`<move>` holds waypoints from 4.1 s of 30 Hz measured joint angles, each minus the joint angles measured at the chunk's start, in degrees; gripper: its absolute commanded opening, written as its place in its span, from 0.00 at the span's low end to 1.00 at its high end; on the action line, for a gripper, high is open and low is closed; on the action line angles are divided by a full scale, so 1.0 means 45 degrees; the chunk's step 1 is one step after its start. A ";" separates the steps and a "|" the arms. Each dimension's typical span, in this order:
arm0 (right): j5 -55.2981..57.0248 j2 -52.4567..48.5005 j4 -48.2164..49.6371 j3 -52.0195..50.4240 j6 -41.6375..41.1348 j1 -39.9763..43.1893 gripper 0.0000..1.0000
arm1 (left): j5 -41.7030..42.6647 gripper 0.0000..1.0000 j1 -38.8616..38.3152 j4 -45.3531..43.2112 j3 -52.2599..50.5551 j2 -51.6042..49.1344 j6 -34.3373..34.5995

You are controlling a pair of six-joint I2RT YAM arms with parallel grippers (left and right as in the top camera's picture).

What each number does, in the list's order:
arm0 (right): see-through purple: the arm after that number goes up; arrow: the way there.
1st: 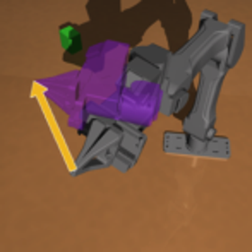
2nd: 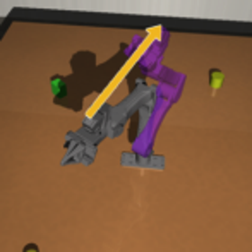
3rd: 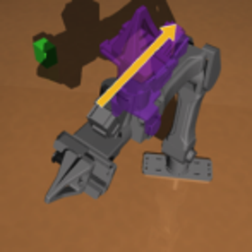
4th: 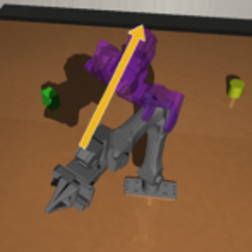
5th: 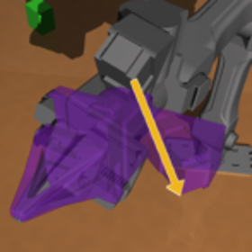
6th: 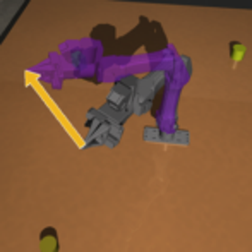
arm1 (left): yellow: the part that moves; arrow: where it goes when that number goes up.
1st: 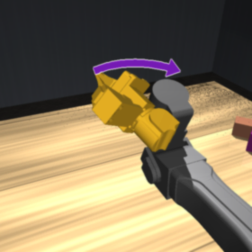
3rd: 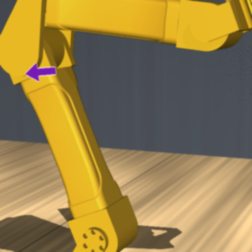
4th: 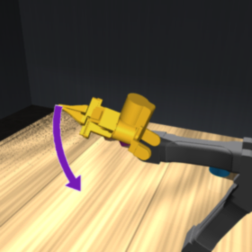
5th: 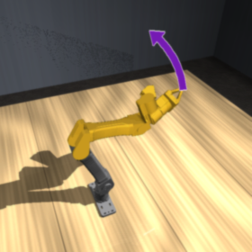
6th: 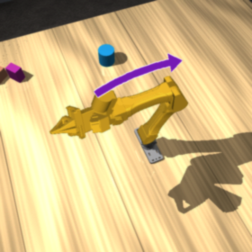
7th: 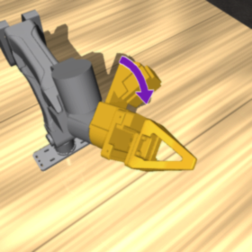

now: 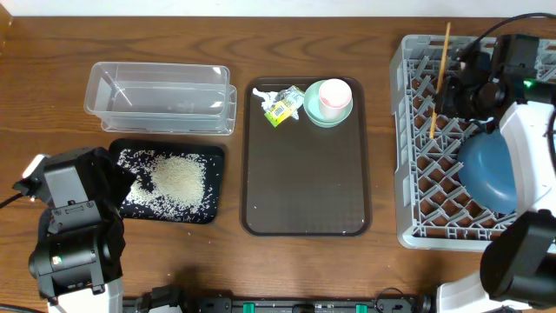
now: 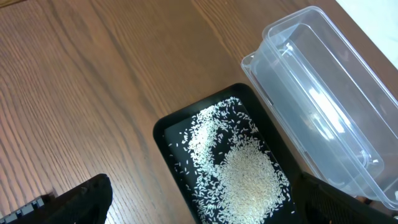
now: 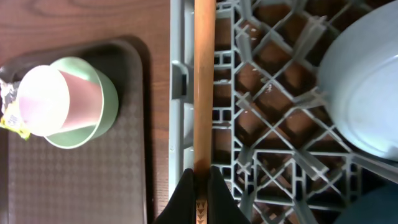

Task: Sort waste into correct bins and load items into the dishwasher rack
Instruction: 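Carry the chopstick to the rack and insert it upright, then reach the right gripper to the pink cup and grasp its rim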

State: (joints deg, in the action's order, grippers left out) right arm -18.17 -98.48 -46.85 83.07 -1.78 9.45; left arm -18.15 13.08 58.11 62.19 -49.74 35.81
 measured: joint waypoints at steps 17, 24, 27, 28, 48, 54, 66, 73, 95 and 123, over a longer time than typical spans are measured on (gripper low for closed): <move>0.0063 -0.0019 -0.0408 0.0000 0.0185 -0.0525 0.42 | 0.0000 0.94 0.0000 0.0005 0.0000 0.0000 0.0000; -0.0631 0.0000 -0.0078 0.0000 -0.0155 -0.1627 0.59 | 0.0000 0.94 0.0000 0.0000 0.0000 0.0000 0.0000; -0.0510 0.0000 0.0539 0.0005 -0.0461 -0.2832 0.60 | -0.0005 0.94 0.0000 0.0000 0.0000 0.0000 0.0000; -0.0369 0.0005 0.0792 0.0005 -0.0588 -0.3293 0.60 | 0.0000 0.94 0.0000 0.0000 0.0000 0.0000 0.0000; 0.3536 -0.1904 0.3643 0.0034 -0.1214 -0.7660 0.53 | 0.0000 0.94 0.0000 0.0000 0.0000 0.0000 0.0000; 0.4061 -0.2618 0.3842 0.0034 -0.1263 -0.7698 0.46 | 0.0000 0.94 0.0000 0.0000 0.0000 0.0000 0.0000; 0.4333 -0.3181 0.3959 0.0034 -0.1253 -0.7849 0.42 | 0.0000 0.94 0.0000 0.0000 0.0000 0.0000 0.0000; 0.4697 -0.3444 0.3944 0.0039 -0.1190 -0.8043 0.24 | 0.0000 0.94 0.0000 0.0000 0.0000 0.0000 0.0000; 0.3905 -0.3439 -0.1515 0.7213 -0.1360 -0.7077 0.18 | 0.0000 0.94 0.0000 0.0000 0.0000 0.0000 0.0000; 0.4522 -0.6353 -0.1520 0.5926 -0.1093 -0.7597 0.01 | 0.0000 0.94 0.0000 0.0000 0.0000 0.0000 0.0000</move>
State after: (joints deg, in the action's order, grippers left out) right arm 2.17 -127.07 -53.69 109.73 -6.70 -24.73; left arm -18.15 13.08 58.11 62.19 -49.74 35.81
